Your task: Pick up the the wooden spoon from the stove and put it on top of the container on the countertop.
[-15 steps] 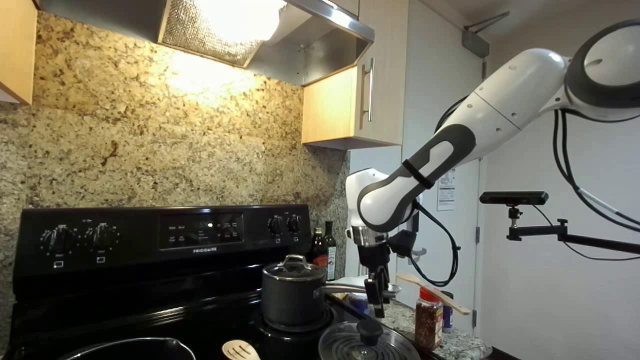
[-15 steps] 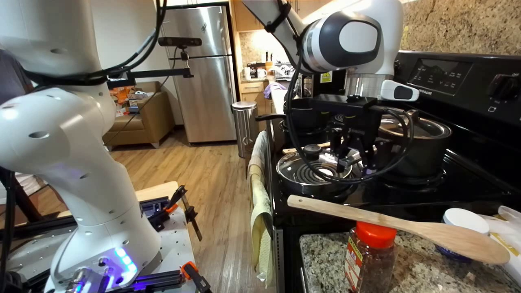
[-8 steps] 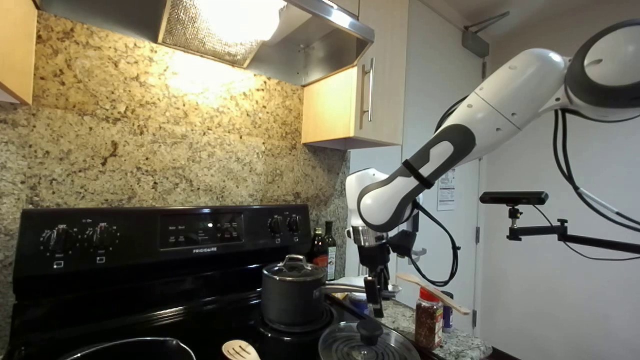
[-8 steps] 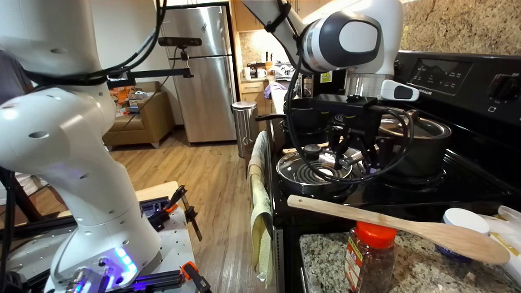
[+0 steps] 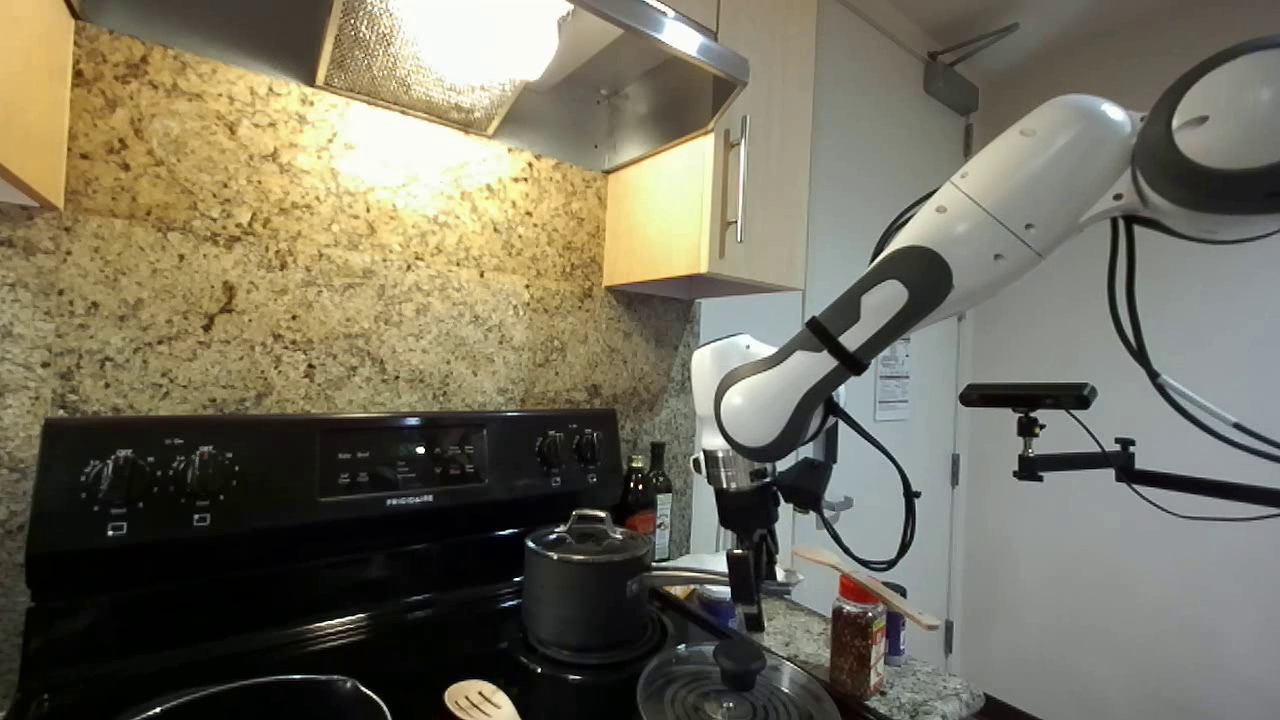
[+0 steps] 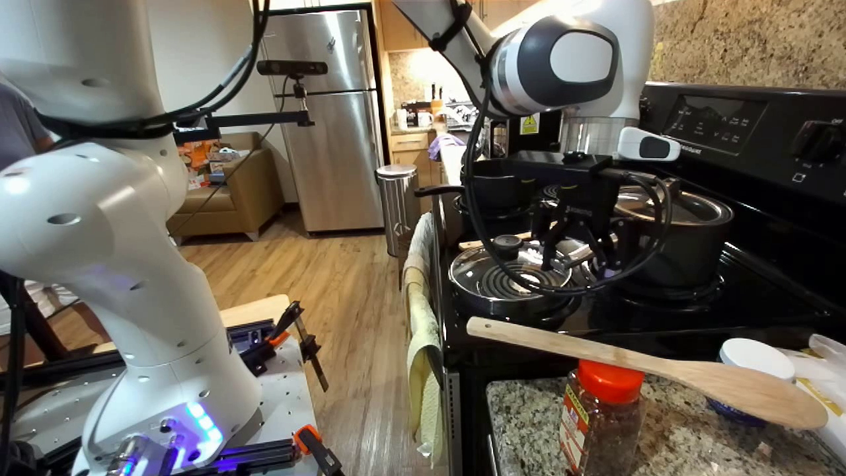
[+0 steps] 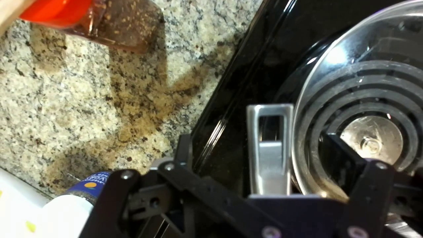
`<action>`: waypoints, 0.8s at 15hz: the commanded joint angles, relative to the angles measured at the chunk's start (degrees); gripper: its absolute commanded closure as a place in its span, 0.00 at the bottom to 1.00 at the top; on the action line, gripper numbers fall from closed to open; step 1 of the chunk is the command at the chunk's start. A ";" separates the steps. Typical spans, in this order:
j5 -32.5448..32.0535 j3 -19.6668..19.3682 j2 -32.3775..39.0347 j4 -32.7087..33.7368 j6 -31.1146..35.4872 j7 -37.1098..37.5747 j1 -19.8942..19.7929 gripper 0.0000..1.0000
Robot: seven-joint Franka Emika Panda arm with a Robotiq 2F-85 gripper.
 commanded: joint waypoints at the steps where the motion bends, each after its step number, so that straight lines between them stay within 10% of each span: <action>1: -0.78 0.29 -4.12 -2.02 -0.24 1.29 0.73 0.00; 12: 0.09 2.82 -25.57 -12.04 -8.09 11.95 3.97 0.00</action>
